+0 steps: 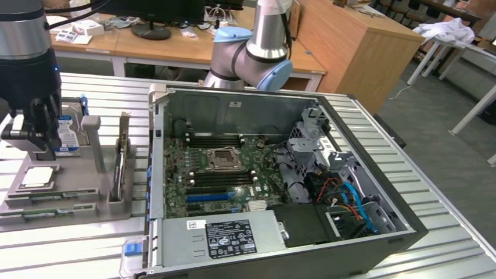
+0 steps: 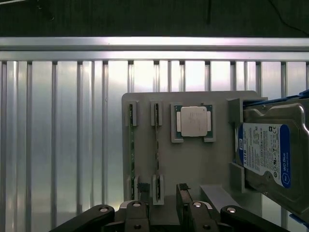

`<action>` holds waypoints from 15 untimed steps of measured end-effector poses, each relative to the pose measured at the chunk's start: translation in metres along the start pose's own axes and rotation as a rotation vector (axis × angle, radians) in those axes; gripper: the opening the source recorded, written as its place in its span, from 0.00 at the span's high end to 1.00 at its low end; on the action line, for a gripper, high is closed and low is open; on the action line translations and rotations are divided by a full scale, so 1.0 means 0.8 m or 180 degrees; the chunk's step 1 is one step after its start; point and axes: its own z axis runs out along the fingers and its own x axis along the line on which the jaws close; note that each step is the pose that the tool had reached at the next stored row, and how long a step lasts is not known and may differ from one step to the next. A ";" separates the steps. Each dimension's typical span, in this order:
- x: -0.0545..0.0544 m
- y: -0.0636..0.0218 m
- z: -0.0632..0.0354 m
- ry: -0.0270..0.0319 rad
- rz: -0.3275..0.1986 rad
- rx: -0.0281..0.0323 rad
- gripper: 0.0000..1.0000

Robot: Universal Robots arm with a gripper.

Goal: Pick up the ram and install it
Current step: 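Pick up the ram and move it above insertion slot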

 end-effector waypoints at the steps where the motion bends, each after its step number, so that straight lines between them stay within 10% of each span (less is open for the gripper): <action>1: 0.000 0.000 0.001 0.0000 -0.0001 0.0000 0.64; 15: 0.000 0.000 0.008 0.0001 -0.0019 -0.0005 0.64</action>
